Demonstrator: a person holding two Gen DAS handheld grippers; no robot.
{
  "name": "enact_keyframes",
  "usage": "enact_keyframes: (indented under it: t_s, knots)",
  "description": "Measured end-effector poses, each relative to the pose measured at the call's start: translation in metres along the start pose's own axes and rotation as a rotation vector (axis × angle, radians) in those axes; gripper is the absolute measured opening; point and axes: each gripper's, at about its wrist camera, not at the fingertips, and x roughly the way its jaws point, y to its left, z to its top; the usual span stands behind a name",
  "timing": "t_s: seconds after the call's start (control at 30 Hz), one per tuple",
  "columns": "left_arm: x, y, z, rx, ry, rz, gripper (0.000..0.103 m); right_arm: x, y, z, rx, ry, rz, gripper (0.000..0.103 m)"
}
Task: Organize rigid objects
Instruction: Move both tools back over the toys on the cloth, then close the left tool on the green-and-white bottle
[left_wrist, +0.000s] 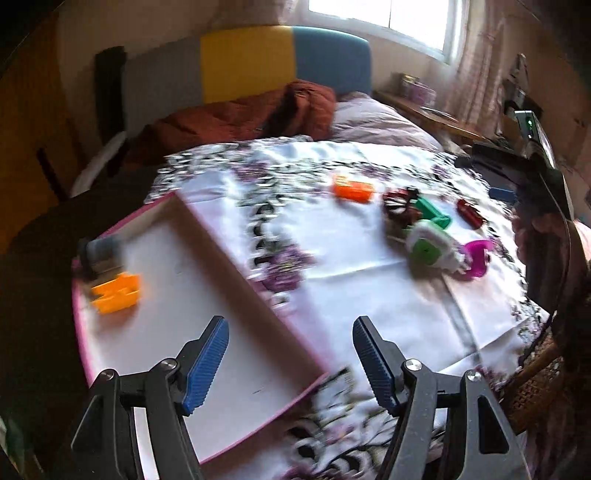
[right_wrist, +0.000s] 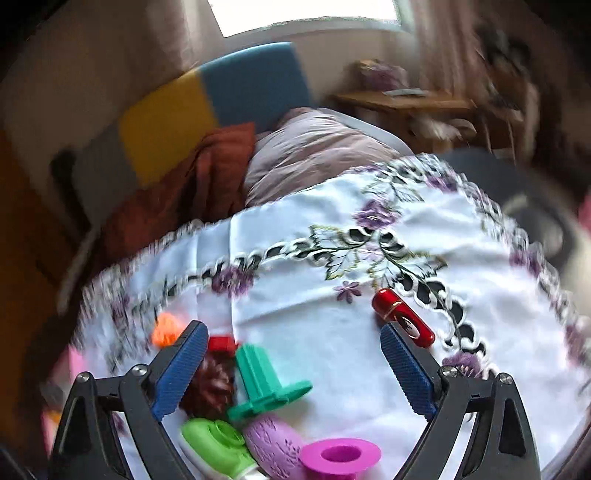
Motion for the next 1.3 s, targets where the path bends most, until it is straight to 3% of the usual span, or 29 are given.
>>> enact_keyframes:
  t_s: [0.2,0.43,0.93,1.07,1.3]
  knots:
    - [0.036,-0.039,0.02,0.005,0.07,-0.148,0.07,-0.001,-0.012,0.004,0.066,0.005,0.017,0.095]
    - [0.072,-0.079,0.044,-0.026,0.118,-0.253,0.068,-0.003,-0.015,0.003,0.091,0.004,0.042,0.096]
    - [0.116,-0.111,0.069,-0.084,0.185,-0.278,0.069,-0.005,-0.029,0.006,0.165,0.0,0.063,0.098]
    - [0.123,-0.119,0.075,-0.101,0.189,-0.285,0.076,-0.005,-0.031,0.007,0.18,0.005,0.069,0.098]
    - [0.144,-0.126,0.082,-0.164,0.203,-0.295,0.076,-0.004,-0.035,0.007,0.198,0.002,0.07,0.098]
